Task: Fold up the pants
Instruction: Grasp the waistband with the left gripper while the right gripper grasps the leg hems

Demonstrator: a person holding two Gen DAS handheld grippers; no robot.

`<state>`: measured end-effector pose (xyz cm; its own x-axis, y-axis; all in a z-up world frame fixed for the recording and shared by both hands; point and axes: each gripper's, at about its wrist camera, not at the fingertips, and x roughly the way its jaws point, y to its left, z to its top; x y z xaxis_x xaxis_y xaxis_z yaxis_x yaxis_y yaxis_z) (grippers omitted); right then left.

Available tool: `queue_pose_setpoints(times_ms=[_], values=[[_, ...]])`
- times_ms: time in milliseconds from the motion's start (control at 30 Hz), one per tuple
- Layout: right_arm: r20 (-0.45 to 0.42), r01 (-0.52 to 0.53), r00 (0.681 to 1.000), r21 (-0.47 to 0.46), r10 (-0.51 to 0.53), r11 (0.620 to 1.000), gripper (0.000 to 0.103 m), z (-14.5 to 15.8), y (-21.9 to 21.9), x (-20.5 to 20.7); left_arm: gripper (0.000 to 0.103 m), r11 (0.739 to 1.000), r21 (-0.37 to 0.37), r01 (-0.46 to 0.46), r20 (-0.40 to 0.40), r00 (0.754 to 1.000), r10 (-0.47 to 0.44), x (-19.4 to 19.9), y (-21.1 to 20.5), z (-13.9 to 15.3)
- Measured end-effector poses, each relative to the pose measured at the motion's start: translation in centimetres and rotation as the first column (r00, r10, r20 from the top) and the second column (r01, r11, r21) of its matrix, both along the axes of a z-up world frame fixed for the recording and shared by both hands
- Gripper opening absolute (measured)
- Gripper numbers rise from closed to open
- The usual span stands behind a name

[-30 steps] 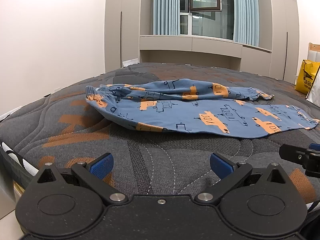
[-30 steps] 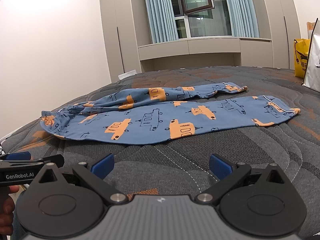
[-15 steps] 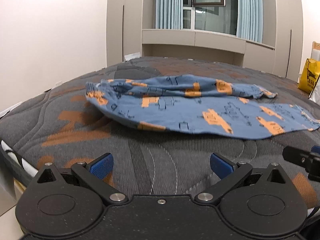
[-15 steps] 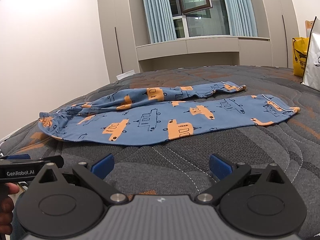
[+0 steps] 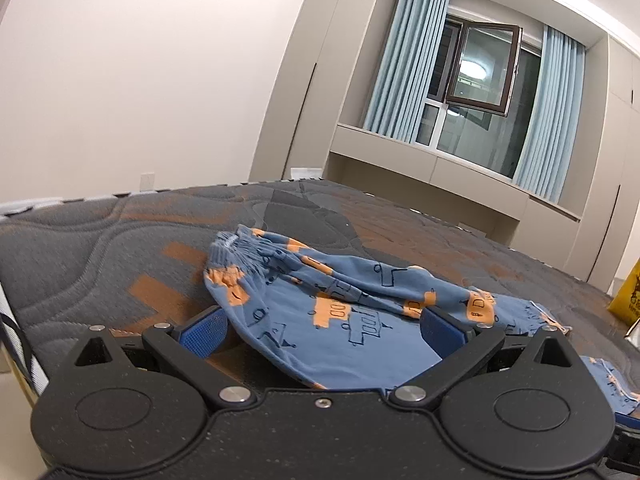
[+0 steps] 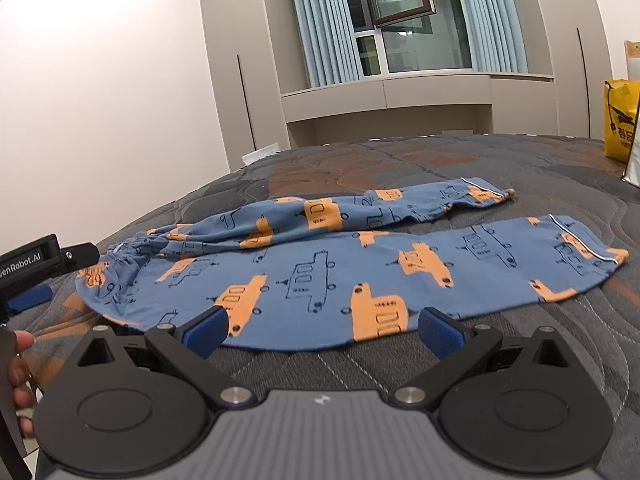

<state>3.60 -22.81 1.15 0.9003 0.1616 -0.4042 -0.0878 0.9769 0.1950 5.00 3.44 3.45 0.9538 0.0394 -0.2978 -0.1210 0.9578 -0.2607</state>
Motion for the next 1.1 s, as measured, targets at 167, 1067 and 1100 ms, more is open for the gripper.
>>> queue_pose_setpoints(times_ms=[167, 1067, 1100], values=[[0.003, -0.009, 1.000, -0.004, 0.009, 1.000, 0.103, 0.2, 0.2, 1.1, 0.102, 0.999, -0.002, 0.050, -0.059, 0.997, -0.050, 1.1, -0.4, -0.4], [0.001, -0.447, 0.873, -0.403, 0.488, 0.799, 0.103, 6.8, -0.8, 21.4, 0.103, 0.887, 0.267, 0.377, -0.265, 0.914, -0.308, 28.1, 12.0, 5.1], [-0.024, -0.482, 0.857, -0.395, 0.515, 0.783, 0.103, 6.6, -0.6, 23.2, 0.102, 0.881, 0.263, 0.394, -0.281, 0.905, -0.321, 29.3, 12.1, 4.7]])
